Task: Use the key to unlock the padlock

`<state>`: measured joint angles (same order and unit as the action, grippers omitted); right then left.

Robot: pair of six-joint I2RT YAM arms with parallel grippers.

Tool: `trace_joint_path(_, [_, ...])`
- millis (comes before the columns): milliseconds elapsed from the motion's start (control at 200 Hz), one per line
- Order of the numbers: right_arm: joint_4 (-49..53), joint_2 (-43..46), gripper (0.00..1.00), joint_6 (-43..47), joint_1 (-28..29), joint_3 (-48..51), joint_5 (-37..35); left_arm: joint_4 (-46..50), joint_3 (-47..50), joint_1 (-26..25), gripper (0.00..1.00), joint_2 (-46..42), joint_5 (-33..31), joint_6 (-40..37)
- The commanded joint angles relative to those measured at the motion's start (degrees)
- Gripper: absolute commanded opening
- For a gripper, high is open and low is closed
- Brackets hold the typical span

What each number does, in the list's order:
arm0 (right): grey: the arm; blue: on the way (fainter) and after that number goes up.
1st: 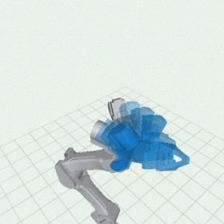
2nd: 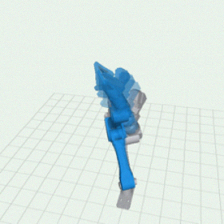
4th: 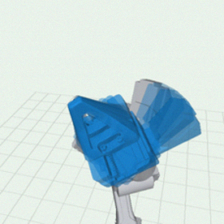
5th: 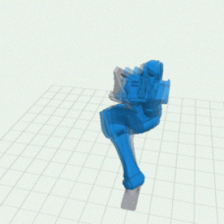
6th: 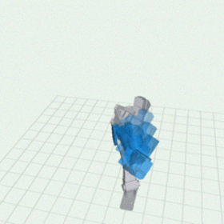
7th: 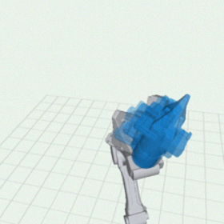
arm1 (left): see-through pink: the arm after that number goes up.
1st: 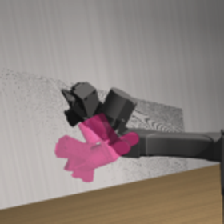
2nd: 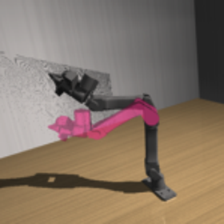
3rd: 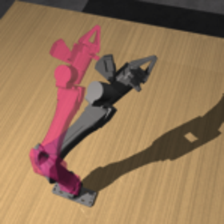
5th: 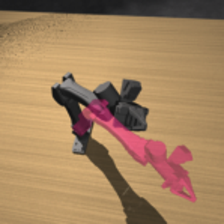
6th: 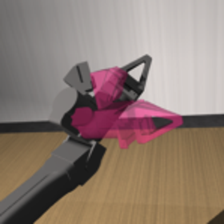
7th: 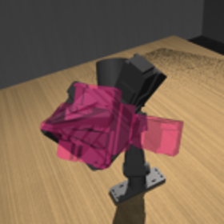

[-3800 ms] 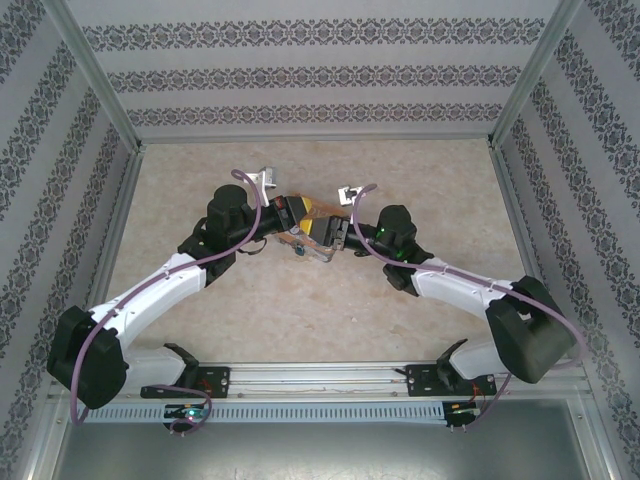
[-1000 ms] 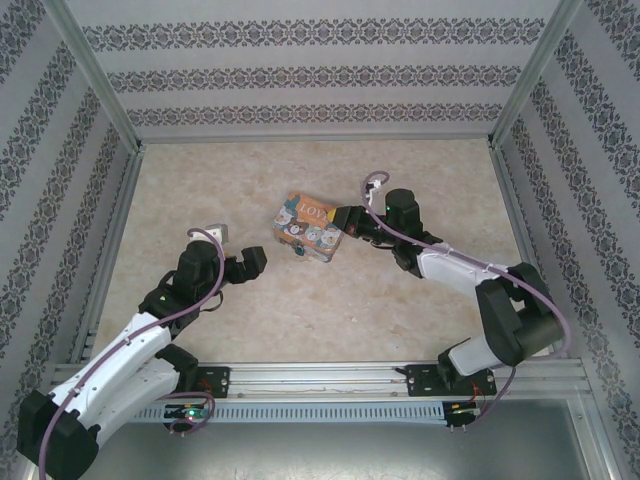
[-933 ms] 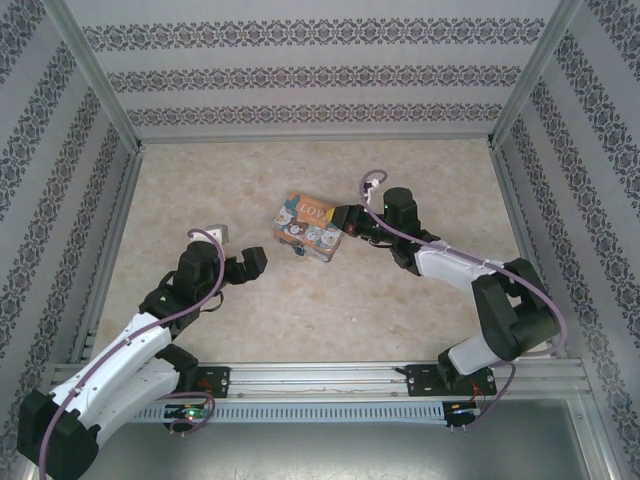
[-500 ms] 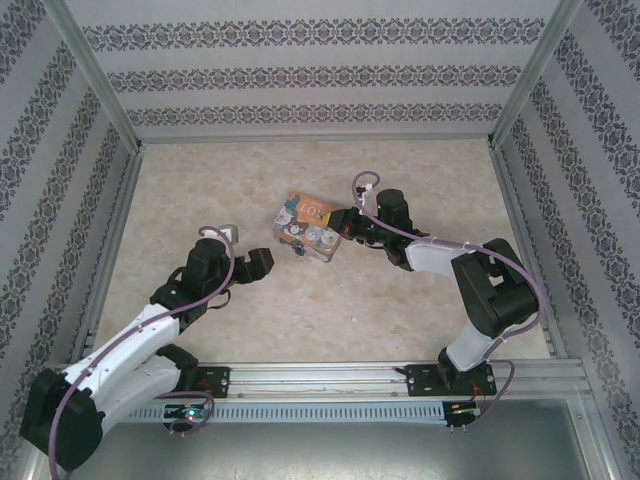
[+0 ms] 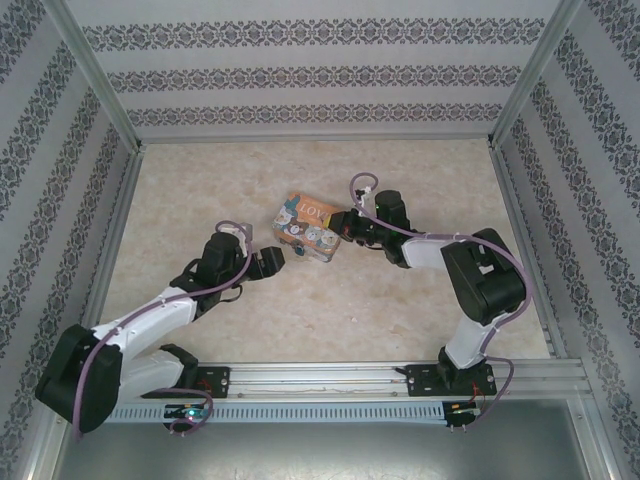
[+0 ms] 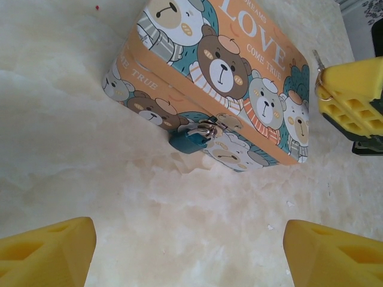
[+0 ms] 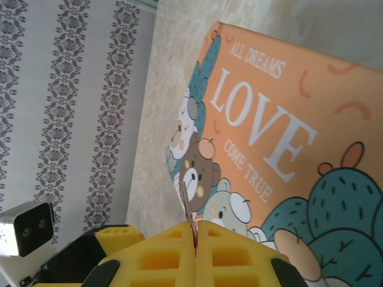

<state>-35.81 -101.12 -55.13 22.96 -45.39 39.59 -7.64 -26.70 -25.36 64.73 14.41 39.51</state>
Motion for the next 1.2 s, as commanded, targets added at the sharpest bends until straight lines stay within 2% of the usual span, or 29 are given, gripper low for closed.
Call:
trace_joint_path(0, [-0.97,-1.62,0.00,1.38,-0.63,-1.29,0.97,-5.00,-1.02,0.53,0.82,1.57,1.66,0.75])
trace_joint_path(540, [0.04,-2.97,0.00,2.49,0.20,2.11,-1.13,-10.29,-3.34,0.54,0.81,10.57,3.67,-0.44])
trace_joint_path(819, [0.04,-2.49,0.00,2.68,0.77,3.33,-2.55,-16.80,-5.33,0.59,0.72,19.21,6.47,0.04])
trace_joint_path(1194, [0.92,-2.56,0.00,3.23,0.84,3.21,-2.69,-23.68,-5.78,1.04,0.69,26.25,6.93,-0.13])
